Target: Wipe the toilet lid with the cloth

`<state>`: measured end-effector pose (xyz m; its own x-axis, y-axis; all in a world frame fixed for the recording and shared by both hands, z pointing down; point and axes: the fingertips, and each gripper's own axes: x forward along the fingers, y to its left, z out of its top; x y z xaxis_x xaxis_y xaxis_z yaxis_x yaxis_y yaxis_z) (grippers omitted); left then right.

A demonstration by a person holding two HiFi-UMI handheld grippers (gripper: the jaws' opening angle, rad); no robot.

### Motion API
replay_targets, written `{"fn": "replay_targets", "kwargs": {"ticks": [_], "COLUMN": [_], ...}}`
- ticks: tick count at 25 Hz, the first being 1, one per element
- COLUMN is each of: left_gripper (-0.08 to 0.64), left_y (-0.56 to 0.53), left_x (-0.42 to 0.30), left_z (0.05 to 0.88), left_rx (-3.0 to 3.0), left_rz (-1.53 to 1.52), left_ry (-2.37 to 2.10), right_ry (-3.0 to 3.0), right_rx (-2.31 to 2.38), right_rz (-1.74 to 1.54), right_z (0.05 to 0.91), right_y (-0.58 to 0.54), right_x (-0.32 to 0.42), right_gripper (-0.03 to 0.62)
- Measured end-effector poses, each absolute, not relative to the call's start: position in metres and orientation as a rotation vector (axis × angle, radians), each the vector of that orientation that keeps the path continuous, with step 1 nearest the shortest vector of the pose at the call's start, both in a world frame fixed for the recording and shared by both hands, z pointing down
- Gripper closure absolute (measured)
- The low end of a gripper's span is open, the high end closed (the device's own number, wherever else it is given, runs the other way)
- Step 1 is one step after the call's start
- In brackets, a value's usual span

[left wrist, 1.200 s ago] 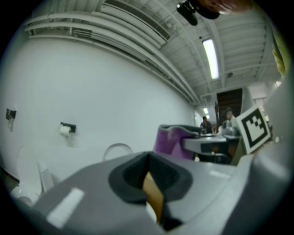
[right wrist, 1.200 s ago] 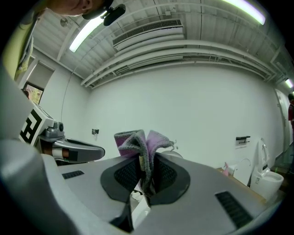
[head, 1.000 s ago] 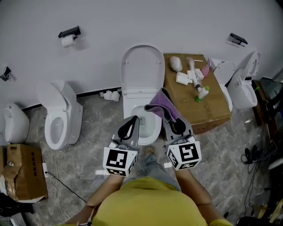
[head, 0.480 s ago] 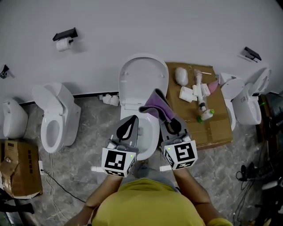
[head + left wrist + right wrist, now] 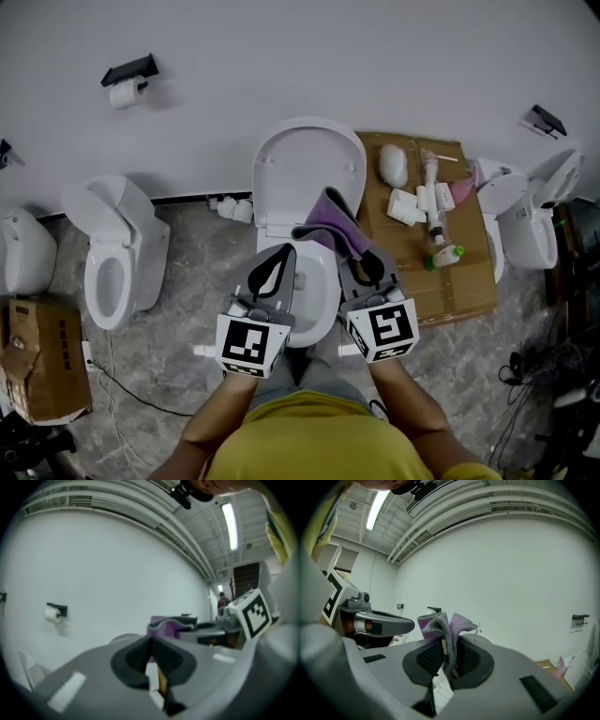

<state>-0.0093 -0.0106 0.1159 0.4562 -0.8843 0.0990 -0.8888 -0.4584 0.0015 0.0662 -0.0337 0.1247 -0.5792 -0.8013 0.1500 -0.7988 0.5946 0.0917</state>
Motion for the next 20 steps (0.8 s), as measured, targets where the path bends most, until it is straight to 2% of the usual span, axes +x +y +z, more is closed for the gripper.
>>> {"fn": "replay_targets", "kwargs": {"ticks": [8, 20], "left_gripper": [0.565, 0.565], "left_y": [-0.055, -0.119], "left_x": [-0.023, -0.036], "left_z": [0.125, 0.196], "left_rx": [2.693, 2.728], "left_rz": [0.092, 0.190], "left_ry": [-1.520, -1.481], "right_ry": [-2.609, -2.626], "right_rx": [1.349, 1.285], "right_rz": [0.025, -0.003], "right_z": [0.163, 0.228], "right_y": [-0.076, -0.159], "right_x": [0.050, 0.020], "right_gripper": [0.545, 0.545]}}
